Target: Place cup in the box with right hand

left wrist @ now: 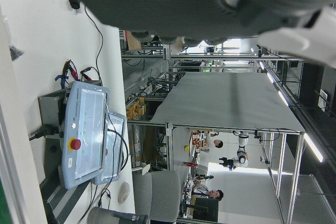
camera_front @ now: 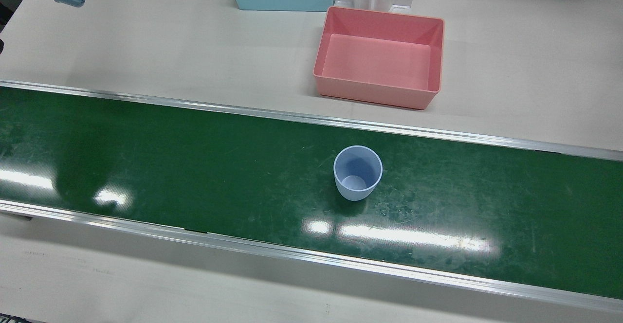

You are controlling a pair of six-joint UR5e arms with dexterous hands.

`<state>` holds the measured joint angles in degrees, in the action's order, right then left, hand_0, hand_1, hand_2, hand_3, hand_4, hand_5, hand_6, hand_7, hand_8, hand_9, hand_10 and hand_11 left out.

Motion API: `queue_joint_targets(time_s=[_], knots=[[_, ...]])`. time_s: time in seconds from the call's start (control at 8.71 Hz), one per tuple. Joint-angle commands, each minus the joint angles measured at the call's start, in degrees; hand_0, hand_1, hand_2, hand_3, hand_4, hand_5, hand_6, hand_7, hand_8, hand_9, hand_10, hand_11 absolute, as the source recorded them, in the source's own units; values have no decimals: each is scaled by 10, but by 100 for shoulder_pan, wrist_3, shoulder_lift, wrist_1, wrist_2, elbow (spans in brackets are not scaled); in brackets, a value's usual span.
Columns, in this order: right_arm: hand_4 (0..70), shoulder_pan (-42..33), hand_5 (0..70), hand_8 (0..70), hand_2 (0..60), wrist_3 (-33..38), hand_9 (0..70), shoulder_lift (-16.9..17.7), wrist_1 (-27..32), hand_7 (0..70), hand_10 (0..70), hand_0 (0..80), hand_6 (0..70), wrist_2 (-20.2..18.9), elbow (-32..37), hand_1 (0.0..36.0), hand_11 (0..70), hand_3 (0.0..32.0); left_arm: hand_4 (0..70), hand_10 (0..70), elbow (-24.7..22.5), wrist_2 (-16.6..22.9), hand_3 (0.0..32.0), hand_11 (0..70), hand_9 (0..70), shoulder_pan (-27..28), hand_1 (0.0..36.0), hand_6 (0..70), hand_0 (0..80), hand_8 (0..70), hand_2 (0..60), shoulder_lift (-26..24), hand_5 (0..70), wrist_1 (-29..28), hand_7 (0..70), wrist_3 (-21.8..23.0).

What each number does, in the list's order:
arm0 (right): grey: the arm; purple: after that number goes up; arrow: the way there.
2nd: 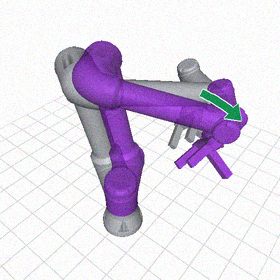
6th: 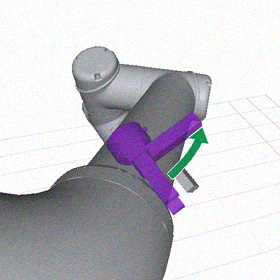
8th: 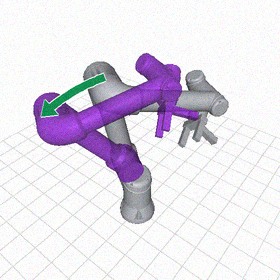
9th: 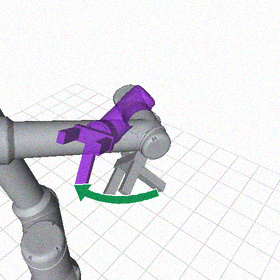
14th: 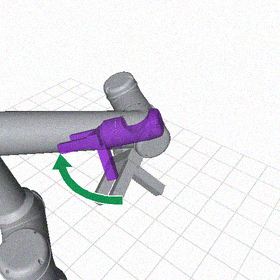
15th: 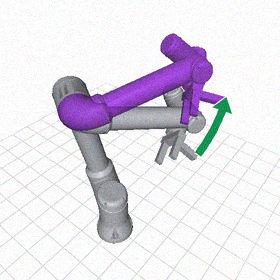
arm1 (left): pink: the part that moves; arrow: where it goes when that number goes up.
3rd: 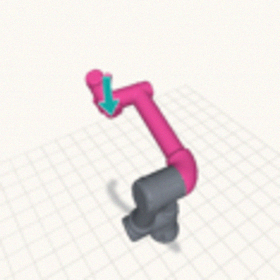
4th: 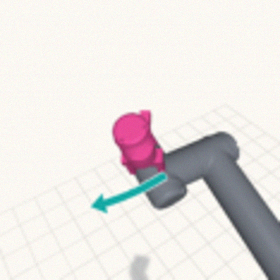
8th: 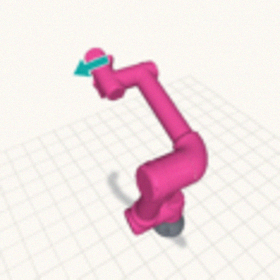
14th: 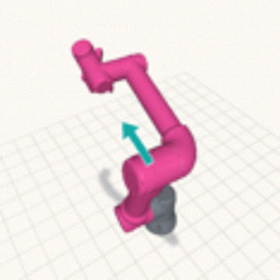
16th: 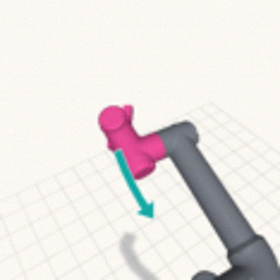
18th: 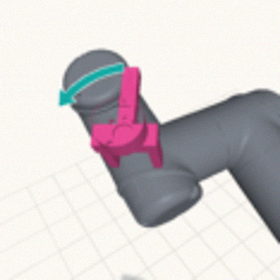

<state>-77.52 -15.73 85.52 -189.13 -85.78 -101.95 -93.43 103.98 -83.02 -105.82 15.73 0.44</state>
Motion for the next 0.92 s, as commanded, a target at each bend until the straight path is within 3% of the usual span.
queue_joint_targets(time_s=[0.0,0.8], knots=[[347,0,256,597,600,0,700,0,-1,700,568,800,314,0,9,360,700,0,0,0,0,0,0,0,0,5,0,0,0,0,0,0,0,0,0,0],[339,0,256,597,600,0,700,0,7,700,568,800,314,0,0,360,700,0,0,0,0,0,0,0,0,5,0,0,0,0,0,0,0,0,0,0]])
